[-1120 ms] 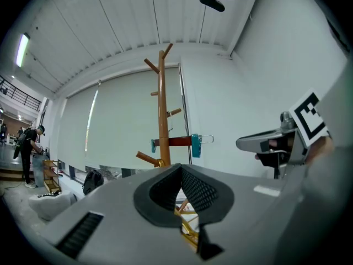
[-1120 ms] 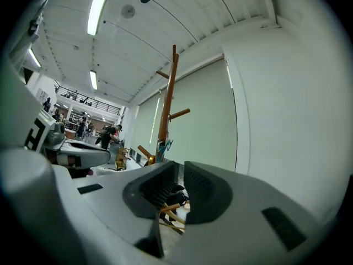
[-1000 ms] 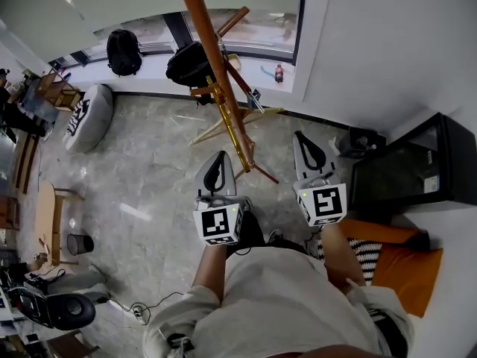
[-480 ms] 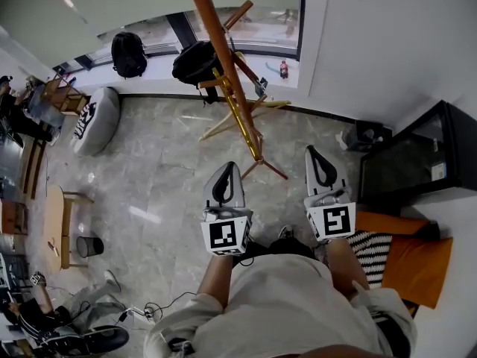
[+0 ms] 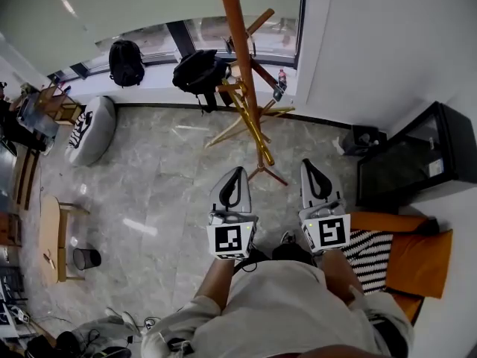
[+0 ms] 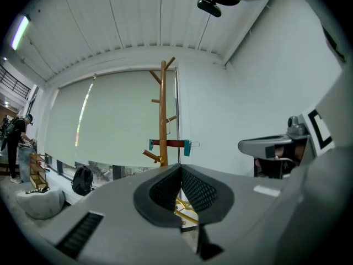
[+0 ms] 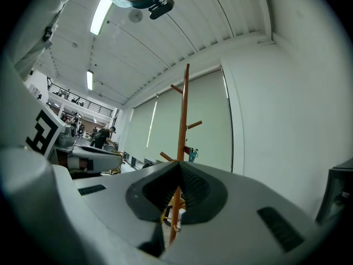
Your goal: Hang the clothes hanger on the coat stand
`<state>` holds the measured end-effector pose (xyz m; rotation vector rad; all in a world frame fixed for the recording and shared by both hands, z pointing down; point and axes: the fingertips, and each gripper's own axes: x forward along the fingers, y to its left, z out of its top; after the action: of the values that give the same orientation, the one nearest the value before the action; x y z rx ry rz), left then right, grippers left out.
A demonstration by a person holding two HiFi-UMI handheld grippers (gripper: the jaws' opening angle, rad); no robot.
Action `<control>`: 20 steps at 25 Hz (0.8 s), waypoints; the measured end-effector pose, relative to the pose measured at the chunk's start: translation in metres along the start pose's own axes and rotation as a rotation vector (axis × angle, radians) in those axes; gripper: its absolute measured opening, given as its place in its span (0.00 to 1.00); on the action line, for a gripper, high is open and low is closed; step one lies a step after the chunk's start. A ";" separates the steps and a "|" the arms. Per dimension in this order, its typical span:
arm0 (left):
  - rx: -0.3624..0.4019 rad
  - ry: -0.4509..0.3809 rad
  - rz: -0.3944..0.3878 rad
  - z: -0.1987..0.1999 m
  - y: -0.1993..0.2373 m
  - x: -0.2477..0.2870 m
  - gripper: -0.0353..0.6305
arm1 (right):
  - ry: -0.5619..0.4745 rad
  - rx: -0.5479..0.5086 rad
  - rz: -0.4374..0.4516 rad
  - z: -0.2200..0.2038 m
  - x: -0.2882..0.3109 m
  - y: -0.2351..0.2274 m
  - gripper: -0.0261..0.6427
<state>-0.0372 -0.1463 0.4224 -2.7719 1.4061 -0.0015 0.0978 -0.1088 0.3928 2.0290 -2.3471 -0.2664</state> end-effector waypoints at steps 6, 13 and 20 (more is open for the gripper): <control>-0.009 -0.009 -0.032 0.000 0.003 0.000 0.06 | 0.004 -0.021 -0.027 0.006 -0.001 0.004 0.05; -0.009 -0.023 -0.030 0.003 0.012 0.004 0.06 | 0.005 -0.038 -0.029 0.008 0.006 0.008 0.05; -0.008 -0.026 -0.033 0.005 0.011 0.010 0.06 | 0.004 -0.041 -0.023 0.008 0.010 0.006 0.05</control>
<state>-0.0404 -0.1607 0.4172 -2.7911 1.3573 0.0393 0.0899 -0.1167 0.3848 2.0373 -2.2975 -0.3087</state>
